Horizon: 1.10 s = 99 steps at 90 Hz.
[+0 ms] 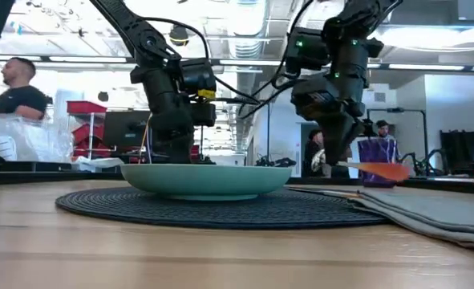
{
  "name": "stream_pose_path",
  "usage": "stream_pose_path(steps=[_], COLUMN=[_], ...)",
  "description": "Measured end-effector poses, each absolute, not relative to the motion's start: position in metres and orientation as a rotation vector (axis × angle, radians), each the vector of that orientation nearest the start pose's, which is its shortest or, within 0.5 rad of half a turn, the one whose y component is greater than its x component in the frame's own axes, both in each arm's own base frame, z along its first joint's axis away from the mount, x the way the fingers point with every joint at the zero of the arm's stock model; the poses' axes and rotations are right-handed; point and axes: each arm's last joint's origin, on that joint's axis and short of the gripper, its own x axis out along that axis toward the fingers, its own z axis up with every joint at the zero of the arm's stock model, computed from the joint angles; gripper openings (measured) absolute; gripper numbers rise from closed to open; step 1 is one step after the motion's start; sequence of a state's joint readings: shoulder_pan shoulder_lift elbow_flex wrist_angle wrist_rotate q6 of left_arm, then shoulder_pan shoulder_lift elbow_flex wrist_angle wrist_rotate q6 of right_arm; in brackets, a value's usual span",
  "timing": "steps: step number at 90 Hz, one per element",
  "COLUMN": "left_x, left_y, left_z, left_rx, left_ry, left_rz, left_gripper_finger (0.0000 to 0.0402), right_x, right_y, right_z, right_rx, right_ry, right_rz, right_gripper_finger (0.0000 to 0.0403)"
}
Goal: Set table place
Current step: Put the orange spoon on the blue placemat to the right of the orange fork
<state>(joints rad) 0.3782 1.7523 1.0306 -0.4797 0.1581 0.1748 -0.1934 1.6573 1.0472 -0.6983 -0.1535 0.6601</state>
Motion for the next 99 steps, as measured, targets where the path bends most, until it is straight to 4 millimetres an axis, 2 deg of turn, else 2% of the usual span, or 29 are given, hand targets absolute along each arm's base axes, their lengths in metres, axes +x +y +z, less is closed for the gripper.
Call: stream_pose_path(steps=[24, 55, 72, 99], left_x=[0.305, 0.312, 0.313, 0.314], left_y=[0.116, 0.119, 0.118, 0.118], left_z=[0.157, 0.16, 0.161, 0.161], left_rx=[-0.161, -0.159, -0.169, -0.167], left_ry=[1.165, 1.078, 1.07, 1.066], left_rz=[0.09, 0.117, 0.123, 0.121], left_gripper_finger=[0.0, 0.0, 0.0, 0.0], right_x=[0.298, 0.295, 0.277, 0.26], right_y=[-0.055, -0.059, -0.063, -0.055], right_z=[0.182, 0.182, 0.179, 0.18], right_rx=[0.791, 0.826, 0.802, 0.632], right_ry=[1.252, 1.284, 1.423, 1.611], right_rz=[-0.424, -0.384, -0.565, -0.64], right_gripper_finger=[0.0, 0.0, 0.0, 0.0])
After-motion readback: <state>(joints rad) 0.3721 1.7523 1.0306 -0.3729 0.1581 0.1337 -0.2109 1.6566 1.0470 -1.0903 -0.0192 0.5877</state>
